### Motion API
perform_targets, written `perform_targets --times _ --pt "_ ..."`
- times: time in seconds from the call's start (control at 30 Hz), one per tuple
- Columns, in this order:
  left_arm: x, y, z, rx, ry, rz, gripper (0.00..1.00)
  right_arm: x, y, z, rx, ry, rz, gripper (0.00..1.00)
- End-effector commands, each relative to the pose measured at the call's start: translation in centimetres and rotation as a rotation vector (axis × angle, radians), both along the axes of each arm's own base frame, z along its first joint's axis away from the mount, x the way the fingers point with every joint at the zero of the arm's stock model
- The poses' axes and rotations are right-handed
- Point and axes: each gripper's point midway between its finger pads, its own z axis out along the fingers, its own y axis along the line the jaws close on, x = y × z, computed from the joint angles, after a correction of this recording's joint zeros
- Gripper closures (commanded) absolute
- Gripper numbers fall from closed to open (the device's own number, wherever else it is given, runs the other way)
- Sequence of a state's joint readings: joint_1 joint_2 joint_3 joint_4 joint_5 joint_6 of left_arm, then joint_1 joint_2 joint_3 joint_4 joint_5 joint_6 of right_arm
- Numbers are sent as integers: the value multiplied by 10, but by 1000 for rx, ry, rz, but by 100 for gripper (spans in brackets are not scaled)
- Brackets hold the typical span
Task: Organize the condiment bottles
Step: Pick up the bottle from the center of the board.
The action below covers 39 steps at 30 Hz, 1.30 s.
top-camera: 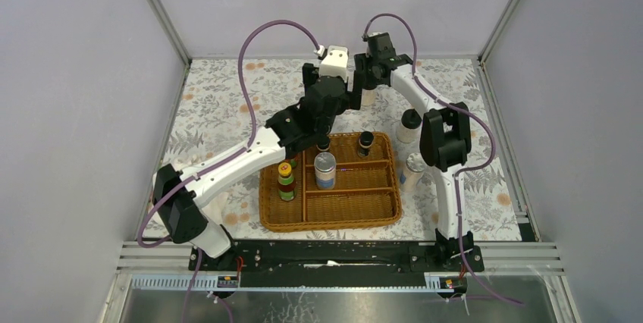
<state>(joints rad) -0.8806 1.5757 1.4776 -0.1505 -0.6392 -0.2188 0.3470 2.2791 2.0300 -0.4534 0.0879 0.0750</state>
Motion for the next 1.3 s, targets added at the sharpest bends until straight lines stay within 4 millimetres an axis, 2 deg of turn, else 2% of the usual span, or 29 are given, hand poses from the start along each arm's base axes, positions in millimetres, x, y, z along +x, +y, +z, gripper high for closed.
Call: perform_targets --times 0.0,0.33,0.53,0.63,0.9,1.13,1.27 --pt "-2 15 25 -66 -64 45 5 1 8 95 49 -194 24 100" --pt "-15 55 75 -109 -162 98 6 -26 11 138 51 -261 32 100" --pt "-17 82 111 -177 -201 77 7 -54 16 177 56 -319 44 100" --pt "-15 91 122 -187 -206 69 7 -71 17 196 52 -348 44 100" --pt "-2 104 127 -180 -185 86 8 -130 22 237 65 -406 64 100" --pt "5 117 125 -180 -182 128 9 -194 23 251 94 -431 88 100" --pt "10 122 124 -172 -181 139 9 -237 33 255 137 -430 152 100"
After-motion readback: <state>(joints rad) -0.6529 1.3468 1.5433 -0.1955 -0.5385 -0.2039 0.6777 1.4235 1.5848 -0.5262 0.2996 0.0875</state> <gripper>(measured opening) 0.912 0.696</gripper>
